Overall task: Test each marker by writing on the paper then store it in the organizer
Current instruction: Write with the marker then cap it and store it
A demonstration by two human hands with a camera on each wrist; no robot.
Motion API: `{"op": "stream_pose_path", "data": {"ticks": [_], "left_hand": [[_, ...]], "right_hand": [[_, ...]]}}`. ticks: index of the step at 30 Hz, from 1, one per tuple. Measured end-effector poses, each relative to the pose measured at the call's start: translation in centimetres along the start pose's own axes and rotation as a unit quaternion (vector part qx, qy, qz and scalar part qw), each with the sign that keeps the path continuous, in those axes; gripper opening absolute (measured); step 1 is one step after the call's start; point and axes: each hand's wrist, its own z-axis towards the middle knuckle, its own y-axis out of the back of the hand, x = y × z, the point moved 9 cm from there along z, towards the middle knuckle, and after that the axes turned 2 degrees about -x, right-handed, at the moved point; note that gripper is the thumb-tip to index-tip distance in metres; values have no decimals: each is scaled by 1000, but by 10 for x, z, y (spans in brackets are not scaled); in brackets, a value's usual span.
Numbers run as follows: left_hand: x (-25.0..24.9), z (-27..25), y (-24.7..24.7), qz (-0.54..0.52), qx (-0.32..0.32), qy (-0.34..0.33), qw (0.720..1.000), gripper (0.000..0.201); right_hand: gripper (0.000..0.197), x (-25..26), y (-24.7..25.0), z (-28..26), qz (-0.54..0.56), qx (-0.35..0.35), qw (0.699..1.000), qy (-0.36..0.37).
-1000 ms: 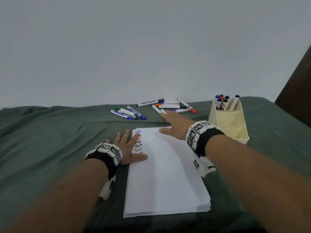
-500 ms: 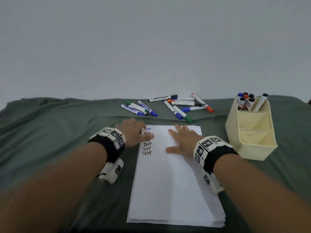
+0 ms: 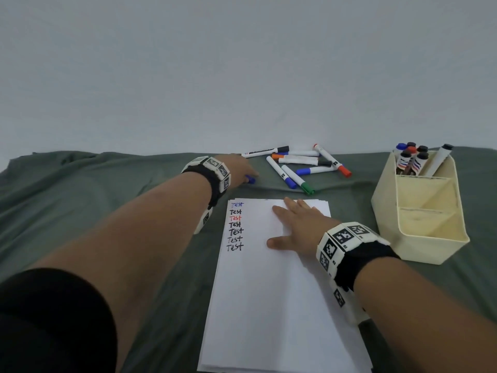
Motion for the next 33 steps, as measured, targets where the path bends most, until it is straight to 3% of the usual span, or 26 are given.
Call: {"op": "stream_pose_path", "data": {"ticks": [5,14,20,23,26,30,32,33], "left_hand": [[-8,3,2,38,35,-1,999,42],[-11,-12,0,54,-16,5,998,49],[-13,-29,17,36,-136,-13,990,22],[-11,-55,33,-49,-233,-11,971,20],[-7,-94,48,-152,-318,-29,935,12],[-12,-144,53,-229,-358,-48,904,13],[-19,-163,50,-262,-375,-51,888,14],[-22,-170,48,-277,-380,-53,881,14]], "right_hand": [[96,-1,0,0,5,2,1000,-1],[97,-1,0,-1,5,7,1000,-10],[98,-1,2,-1,10,9,1000,-16],[99,-1,5,-4,19,-2,999,-28],[100,2,19,-9,49,-58,997,-26],[108,14,53,-23,49,-212,976,23],[99,19,62,-28,26,-248,968,40],[84,21,64,-28,14,-247,968,50]]}}
